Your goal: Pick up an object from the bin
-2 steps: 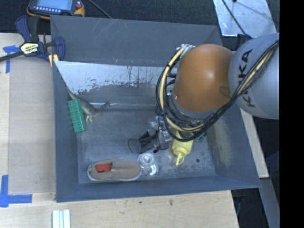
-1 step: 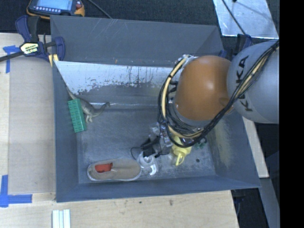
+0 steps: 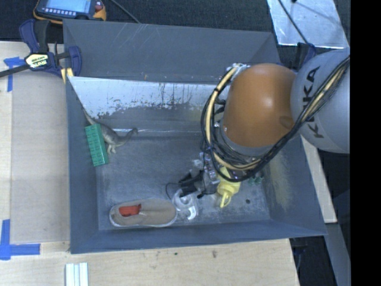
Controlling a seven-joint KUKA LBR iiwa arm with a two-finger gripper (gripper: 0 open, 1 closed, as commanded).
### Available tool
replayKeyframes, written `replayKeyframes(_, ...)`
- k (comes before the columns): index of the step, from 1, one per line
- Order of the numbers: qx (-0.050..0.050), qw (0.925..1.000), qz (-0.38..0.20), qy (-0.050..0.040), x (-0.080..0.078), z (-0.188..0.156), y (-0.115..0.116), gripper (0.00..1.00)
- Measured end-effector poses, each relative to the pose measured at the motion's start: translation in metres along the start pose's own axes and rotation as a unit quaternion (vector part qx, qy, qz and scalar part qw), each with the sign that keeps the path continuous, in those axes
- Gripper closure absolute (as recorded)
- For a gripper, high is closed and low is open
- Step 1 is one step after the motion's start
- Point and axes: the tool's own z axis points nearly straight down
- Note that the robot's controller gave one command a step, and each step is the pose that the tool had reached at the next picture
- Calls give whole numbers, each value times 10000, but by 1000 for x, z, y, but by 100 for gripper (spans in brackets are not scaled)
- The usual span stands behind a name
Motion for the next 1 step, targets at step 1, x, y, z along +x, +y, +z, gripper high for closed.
replayKeyframes(1, 32, 9996, -245, -140, -6, 7, -14, 100)
